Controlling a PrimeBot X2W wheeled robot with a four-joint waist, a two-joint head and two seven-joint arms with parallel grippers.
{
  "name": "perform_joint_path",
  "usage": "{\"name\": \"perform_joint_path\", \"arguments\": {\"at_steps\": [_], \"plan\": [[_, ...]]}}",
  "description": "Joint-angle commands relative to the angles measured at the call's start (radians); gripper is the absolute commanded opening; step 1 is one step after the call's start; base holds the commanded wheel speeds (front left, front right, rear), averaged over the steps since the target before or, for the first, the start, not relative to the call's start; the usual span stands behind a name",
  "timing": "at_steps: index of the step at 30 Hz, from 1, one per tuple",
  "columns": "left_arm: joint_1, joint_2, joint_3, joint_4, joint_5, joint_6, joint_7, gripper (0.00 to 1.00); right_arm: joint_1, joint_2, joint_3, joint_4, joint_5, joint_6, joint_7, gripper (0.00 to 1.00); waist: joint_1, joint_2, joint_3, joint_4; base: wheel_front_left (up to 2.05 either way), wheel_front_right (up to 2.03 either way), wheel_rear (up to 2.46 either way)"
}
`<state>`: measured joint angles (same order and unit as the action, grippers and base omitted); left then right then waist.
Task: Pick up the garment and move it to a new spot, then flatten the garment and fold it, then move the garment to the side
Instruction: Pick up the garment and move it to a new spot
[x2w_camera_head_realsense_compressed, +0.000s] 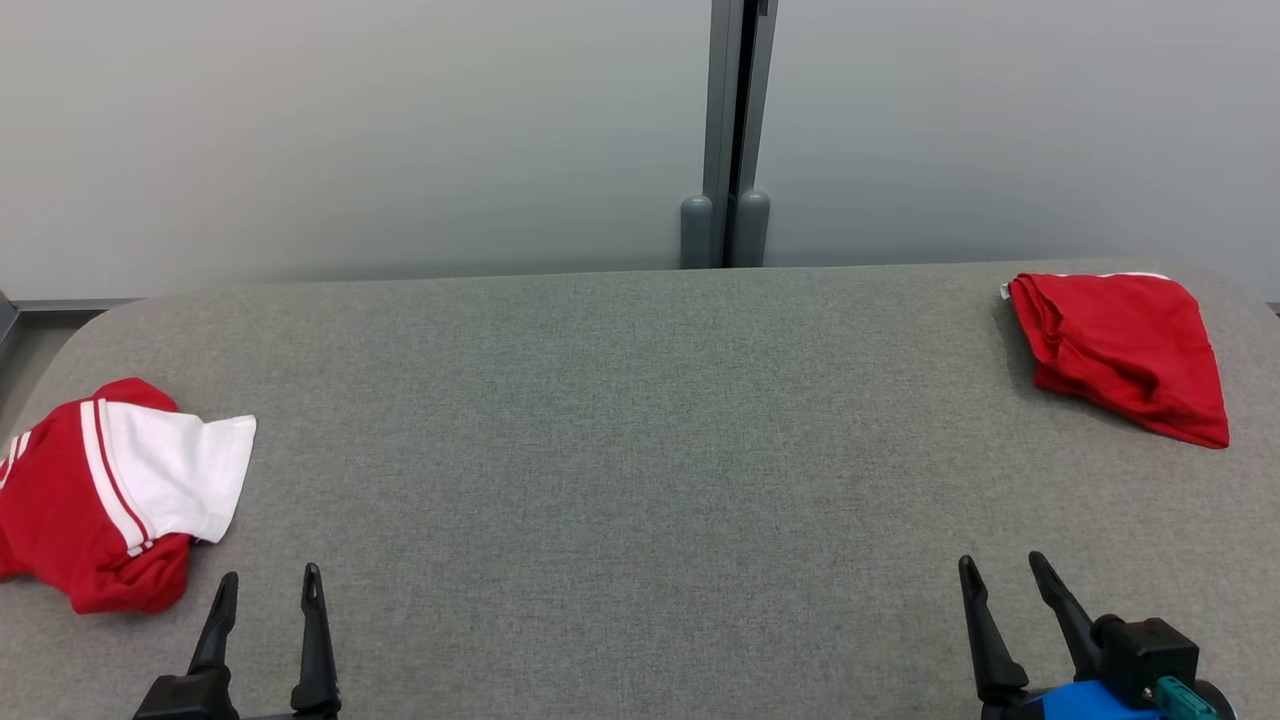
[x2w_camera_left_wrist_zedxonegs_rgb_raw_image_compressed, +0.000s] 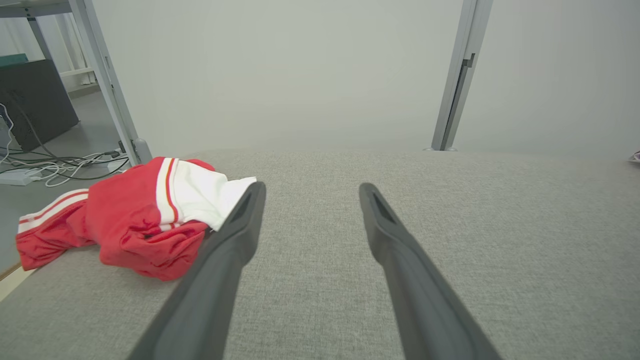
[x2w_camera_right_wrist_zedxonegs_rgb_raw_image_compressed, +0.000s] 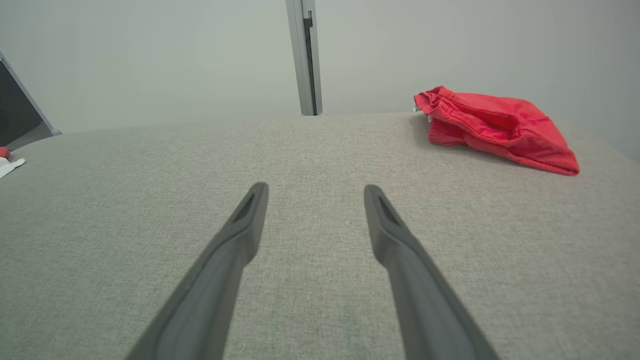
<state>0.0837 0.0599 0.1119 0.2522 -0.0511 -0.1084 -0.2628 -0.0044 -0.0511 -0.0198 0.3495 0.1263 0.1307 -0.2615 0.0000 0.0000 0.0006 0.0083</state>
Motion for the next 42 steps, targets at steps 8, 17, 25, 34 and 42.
{"name": "perform_joint_path", "arguments": {"at_steps": [8,17,25,34,42], "plan": [[-0.003,-0.002,0.004,0.003,0.008,-0.004,-0.003,1.0,0.014,0.001,-0.001,-0.008,0.012,0.0,-0.005,1.0,0.0,0.0,-0.003,-0.001,0.0,0.0,0.0],[-0.013,0.002,0.015,0.009,0.011,-0.005,-0.003,1.0,0.018,0.001,0.005,-0.014,0.014,0.0,-0.005,1.0,0.0,0.0,-0.008,0.023,0.0,0.0,0.0],[-0.028,0.012,0.024,0.016,0.015,0.0,-0.003,1.0,0.016,0.0,0.018,-0.011,0.016,0.0,-0.005,1.0,0.0,0.0,0.001,0.11,0.0,0.0,0.0],[-0.016,0.019,0.047,-0.005,0.014,0.017,-0.003,1.0,0.0,0.0,0.027,-0.002,0.03,0.0,-0.006,1.0,0.0,0.0,0.015,0.235,0.0,0.0,0.0],[-0.03,0.027,0.072,-0.02,0.005,0.025,-0.003,1.0,-0.012,0.0,0.027,-0.017,0.024,0.0,-0.005,1.0,0.0,0.0,0.034,0.369,0.0,0.0,0.0]]}}
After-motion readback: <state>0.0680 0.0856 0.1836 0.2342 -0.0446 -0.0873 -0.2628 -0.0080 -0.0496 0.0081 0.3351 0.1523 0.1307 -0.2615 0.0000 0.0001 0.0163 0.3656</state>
